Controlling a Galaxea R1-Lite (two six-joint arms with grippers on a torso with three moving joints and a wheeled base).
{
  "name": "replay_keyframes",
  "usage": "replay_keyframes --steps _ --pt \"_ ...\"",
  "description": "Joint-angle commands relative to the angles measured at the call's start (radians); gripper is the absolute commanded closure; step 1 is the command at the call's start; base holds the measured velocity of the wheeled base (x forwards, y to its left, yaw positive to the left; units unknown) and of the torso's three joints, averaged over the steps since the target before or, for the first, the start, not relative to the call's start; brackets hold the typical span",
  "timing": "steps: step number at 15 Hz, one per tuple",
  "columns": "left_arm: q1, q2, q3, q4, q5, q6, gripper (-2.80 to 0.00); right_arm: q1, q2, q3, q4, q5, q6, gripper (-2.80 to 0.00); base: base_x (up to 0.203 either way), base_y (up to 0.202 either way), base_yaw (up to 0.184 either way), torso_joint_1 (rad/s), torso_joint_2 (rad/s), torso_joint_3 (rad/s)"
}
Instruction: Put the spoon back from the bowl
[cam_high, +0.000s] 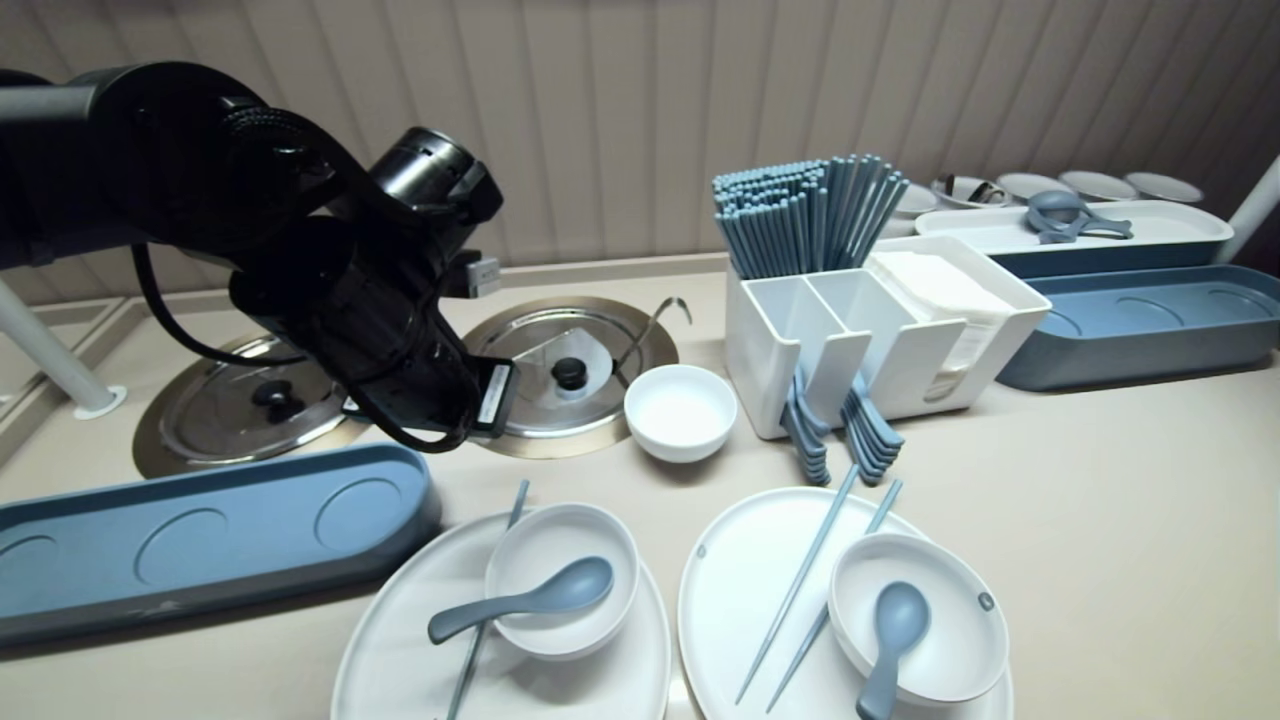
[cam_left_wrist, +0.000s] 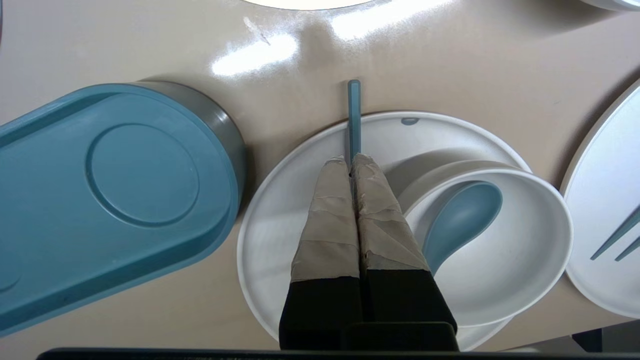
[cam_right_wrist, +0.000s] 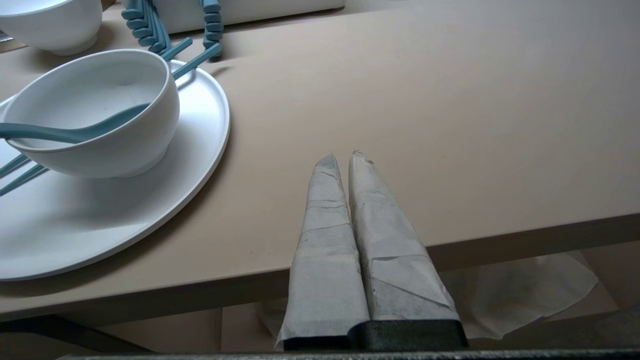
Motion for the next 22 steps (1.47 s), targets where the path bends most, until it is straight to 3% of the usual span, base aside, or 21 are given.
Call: replay_keyframes --steps 1,13,18,20,22 --pt "0.0 -0.001 0.001 0.006 0.001 -0.002 0.0 0.0 0.001 0.0 0.0 0.0 0.0 0.0 0.0 0.0 0.0 0.0 0.0 0.0" --pt "-0.001 -0.03 0.007 0.008 -0.001 -0.001 0.0 0.0 0.0 0.0 0.0 0.0 0.002 0.0 0.0 0.0 0.0 0.0 0.0 0.0" --pt "-0.012 -0.147 0.111 0.016 0.009 0.009 0.0 0.0 0.001 0.0 0.0 -0.002 0.002 0.0 0.0 0.0 0.0 0.0 0.0 0.0" --pt "-0.017 -0.251 0.185 0.053 0.012 0.059 0.0 0.0 0.0 0.0 0.0 -0.002 0.002 0.0 0.0 0.0 0.0 0.0 0.0 0.0" --pt "-0.018 -0.359 0.258 0.127 0.012 0.194 0.0 0.0 0.0 0.0 0.0 -0.002 0.002 0.0 0.0 0.0 0.0 0.0 0.0 0.0"
